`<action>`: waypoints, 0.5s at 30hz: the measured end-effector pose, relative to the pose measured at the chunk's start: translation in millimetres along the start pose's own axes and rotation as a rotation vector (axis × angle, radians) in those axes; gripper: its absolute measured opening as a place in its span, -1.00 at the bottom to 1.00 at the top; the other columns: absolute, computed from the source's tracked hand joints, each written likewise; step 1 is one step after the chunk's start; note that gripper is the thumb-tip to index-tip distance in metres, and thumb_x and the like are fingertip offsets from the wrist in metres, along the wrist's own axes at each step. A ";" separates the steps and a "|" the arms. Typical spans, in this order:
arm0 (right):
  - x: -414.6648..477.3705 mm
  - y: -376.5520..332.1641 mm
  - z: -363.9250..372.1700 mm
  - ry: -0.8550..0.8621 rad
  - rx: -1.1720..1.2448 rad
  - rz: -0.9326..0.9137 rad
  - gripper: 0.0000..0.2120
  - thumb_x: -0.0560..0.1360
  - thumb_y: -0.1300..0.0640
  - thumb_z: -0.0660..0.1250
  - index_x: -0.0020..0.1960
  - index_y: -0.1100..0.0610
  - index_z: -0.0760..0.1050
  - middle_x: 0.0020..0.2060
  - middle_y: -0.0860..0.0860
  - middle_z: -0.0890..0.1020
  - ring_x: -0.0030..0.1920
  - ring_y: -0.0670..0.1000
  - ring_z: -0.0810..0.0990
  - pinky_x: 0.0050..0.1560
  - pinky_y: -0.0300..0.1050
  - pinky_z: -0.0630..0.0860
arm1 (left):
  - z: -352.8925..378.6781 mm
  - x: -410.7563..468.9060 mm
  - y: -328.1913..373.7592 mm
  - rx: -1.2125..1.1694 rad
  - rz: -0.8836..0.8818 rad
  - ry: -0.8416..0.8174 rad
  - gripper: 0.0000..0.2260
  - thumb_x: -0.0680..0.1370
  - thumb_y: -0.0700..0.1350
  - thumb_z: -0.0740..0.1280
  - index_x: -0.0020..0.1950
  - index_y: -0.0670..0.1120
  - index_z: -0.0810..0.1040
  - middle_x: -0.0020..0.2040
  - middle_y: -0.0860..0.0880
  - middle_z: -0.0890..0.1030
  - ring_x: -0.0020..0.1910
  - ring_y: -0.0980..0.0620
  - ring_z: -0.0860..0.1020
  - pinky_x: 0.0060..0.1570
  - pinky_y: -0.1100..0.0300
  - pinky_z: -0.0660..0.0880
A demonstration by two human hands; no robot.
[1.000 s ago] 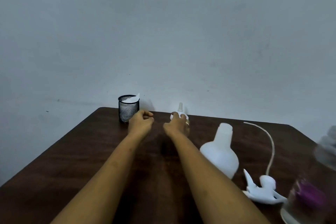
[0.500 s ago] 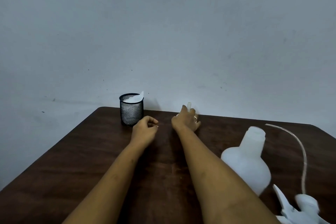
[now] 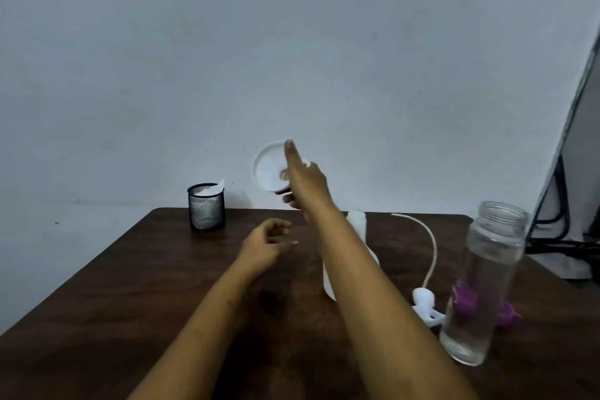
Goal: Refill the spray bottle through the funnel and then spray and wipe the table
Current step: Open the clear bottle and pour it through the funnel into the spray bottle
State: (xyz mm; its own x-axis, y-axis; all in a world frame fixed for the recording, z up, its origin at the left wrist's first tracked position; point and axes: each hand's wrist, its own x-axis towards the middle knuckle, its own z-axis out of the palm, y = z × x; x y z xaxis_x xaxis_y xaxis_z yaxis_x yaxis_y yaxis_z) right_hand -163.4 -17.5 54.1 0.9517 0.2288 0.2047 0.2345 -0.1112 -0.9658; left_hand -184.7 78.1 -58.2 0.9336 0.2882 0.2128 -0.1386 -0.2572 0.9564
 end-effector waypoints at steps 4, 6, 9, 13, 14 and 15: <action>-15.3 -5.8 -62.3 0.137 0.147 0.055 -0.42 0.50 -0.39 0.03 -0.09 0.12 0.46 -0.36 0.07 0.56 -0.51 -0.05 0.40 -0.51 -0.22 0.28 | 50.5 -11.2 14.0 0.099 0.056 -0.162 -0.41 0.35 0.01 0.53 0.33 0.08 0.40 0.28 0.04 0.46 0.26 0.04 0.43 0.20 0.10 0.42; -19.9 -1.3 -87.4 0.200 0.210 0.113 -0.40 0.51 -0.37 0.02 0.04 0.15 0.47 -0.39 0.08 0.53 -0.55 -0.06 0.34 -0.53 -0.26 0.25 | 74.4 -15.7 20.2 0.137 0.070 -0.175 -0.32 0.35 0.09 0.51 0.40 0.10 0.31 0.33 0.06 0.41 0.29 0.05 0.41 0.26 0.04 0.42; -28.4 7.7 -106.9 0.224 0.302 0.193 -0.47 0.56 -0.29 0.02 0.00 0.16 0.46 -0.45 0.08 0.47 -0.55 -0.04 0.30 -0.55 -0.28 0.23 | 100.5 -19.5 25.0 0.209 0.076 -0.089 -0.42 0.41 0.13 0.43 0.37 0.07 0.33 0.30 0.01 0.45 0.24 -0.01 0.45 0.21 -0.01 0.45; -39.1 16.8 -108.1 0.195 0.385 0.271 -0.51 0.58 -0.23 0.01 -0.16 0.15 0.44 -0.55 0.04 0.39 -0.56 -0.04 0.27 -0.55 -0.29 0.19 | 108.2 -23.4 24.6 0.240 0.082 -0.025 -0.57 0.47 0.12 0.36 0.30 0.07 0.40 0.27 0.01 0.50 0.21 -0.02 0.47 0.19 -0.06 0.46; -40.8 19.2 -106.2 0.178 0.393 0.284 -0.51 0.58 -0.23 0.01 -0.17 0.14 0.44 -0.56 0.03 0.38 -0.56 -0.04 0.27 -0.56 -0.30 0.19 | 106.0 -25.7 25.1 0.252 0.084 -0.019 -0.57 0.47 0.12 0.36 0.30 0.08 0.40 0.26 0.02 0.50 0.21 -0.03 0.47 0.19 -0.08 0.45; -42.7 21.6 -104.1 0.162 0.396 0.297 -0.51 0.58 -0.23 0.01 -0.16 0.15 0.45 -0.56 0.03 0.38 -0.56 -0.05 0.28 -0.57 -0.32 0.20 | 103.1 -27.8 25.8 0.265 0.091 -0.014 -0.56 0.45 0.13 0.35 0.31 0.09 0.40 0.26 0.02 0.50 0.21 -0.03 0.47 0.19 -0.09 0.46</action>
State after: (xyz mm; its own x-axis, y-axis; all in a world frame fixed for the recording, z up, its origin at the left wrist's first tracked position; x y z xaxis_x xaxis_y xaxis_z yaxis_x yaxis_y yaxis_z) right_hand -178.4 -130.4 41.1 0.9916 0.0867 -0.0957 -0.1136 0.2332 -0.9658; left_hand -180.2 -31.7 -60.0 0.9260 0.2408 0.2907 -0.1323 -0.5143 0.8474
